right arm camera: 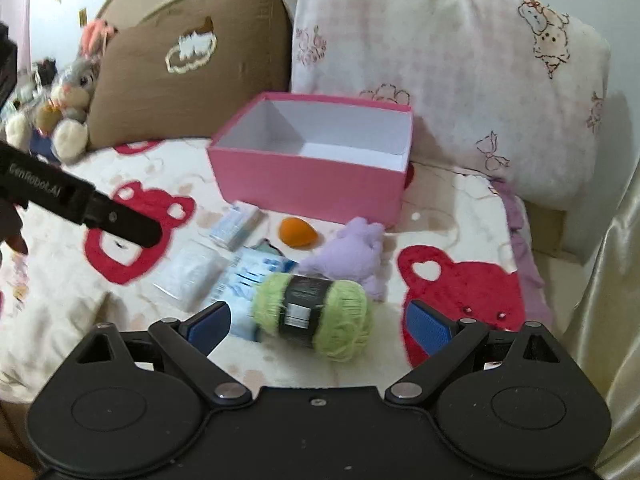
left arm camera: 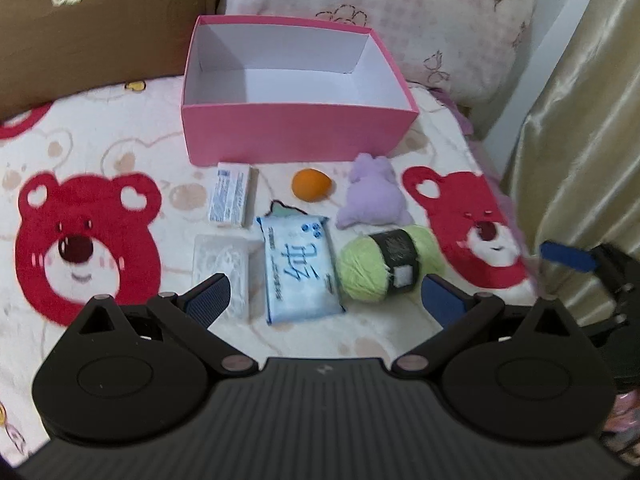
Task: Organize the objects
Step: 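Move the left tool to the green yarn ball and close on it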
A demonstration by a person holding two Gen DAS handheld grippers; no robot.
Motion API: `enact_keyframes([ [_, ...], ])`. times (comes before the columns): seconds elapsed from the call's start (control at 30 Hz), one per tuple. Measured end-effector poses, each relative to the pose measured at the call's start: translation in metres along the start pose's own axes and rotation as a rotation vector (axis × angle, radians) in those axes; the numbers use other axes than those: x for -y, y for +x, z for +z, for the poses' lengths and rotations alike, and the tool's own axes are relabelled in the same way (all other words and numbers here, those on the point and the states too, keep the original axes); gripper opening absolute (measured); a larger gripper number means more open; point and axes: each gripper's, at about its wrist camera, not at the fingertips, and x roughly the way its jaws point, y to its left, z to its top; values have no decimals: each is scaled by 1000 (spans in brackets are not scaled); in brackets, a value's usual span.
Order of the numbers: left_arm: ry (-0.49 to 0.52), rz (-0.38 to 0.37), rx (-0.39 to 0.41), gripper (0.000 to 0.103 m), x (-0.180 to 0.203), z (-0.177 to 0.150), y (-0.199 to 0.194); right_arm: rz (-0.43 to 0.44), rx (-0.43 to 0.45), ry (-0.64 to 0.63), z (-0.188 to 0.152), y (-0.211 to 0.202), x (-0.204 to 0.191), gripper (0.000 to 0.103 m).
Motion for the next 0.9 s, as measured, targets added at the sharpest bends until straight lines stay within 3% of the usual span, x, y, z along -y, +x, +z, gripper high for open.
enact_keyframes([
  [0.17,71,40,42,103,11,2,26,60,-13,-20,-5,16,17,96],
  [0.4,71,-56,16,103,20,-5,65,140,-43,-5,-12,53,25,96],
  [0.53,59,-63,15,100,25,-9,84,172,-56,8,-16,75,27,96],
  [0.63,17,-59,38,100,24,-8,92,176,-67,3,-20,88,24,96],
  [0.77,-37,-150,57,97,17,-10,104,151,-73,-68,-31,99,17,95],
  [0.8,-120,-108,69,94,15,-9,108,150,-72,-76,-34,101,17,95],
  [0.9,-190,-120,31,83,9,-10,121,156,-71,-58,-39,107,21,93],
])
